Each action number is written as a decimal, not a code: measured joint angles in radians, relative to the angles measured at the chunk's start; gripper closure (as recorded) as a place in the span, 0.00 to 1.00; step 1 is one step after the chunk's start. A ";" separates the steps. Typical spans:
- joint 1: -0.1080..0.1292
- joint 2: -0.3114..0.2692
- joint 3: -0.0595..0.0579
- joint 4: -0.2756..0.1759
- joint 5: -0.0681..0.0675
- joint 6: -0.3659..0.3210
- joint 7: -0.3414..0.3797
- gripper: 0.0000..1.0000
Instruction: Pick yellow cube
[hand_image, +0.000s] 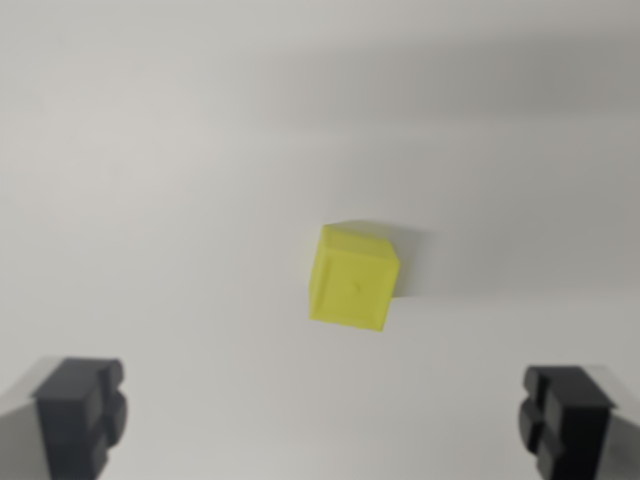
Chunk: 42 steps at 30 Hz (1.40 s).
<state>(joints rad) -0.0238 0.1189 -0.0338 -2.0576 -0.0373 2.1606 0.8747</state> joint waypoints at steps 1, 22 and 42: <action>-0.001 0.000 0.000 -0.006 0.000 0.007 0.002 0.00; -0.012 0.017 0.000 -0.133 0.008 0.155 0.035 0.00; -0.023 0.059 0.000 -0.233 0.018 0.298 0.063 0.00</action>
<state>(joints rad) -0.0465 0.1777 -0.0338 -2.2903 -0.0197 2.4591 0.9380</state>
